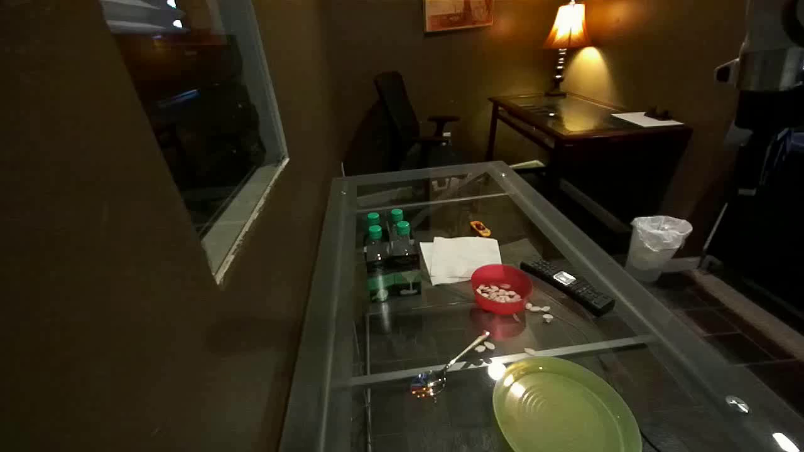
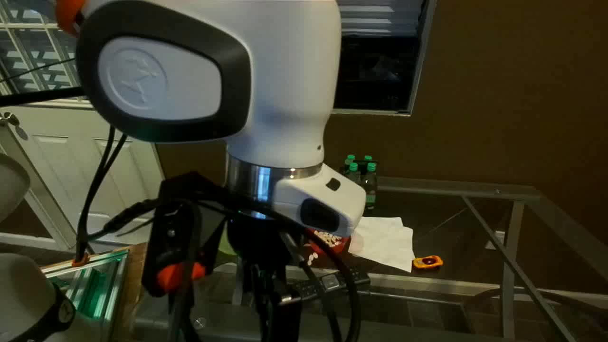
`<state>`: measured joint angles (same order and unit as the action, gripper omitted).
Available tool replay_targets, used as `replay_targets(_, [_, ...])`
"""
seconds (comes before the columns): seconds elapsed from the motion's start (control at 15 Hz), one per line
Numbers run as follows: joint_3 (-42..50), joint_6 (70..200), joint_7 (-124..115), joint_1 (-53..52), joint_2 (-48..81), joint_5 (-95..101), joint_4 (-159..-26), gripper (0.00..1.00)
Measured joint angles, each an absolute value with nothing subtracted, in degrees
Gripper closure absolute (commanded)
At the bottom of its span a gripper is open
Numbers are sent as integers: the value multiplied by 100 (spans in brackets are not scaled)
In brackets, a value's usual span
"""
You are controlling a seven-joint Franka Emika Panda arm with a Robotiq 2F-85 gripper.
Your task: Press a button on the remote
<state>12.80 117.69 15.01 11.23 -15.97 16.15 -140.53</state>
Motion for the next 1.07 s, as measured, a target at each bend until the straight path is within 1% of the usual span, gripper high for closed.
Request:
replay_targets(0.4, [1256,11853,1534,1004,-1577,1469,-14113,0])
replay_targets(0.47, [1223,11928,1550,914,-1535,1337,-14153,25])
replay_targets(0.53, [1180,12037,1559,799,-1465,1165,-14203,26])
replay_targets(0.6, [1131,12165,1559,684,-1363,970,-14244,32])
replay_targets(0.8, [1032,12589,1576,436,-897,357,-14218,56])
replay_targets(1.07, [872,13063,1592,394,-151,-74,-14009,82])
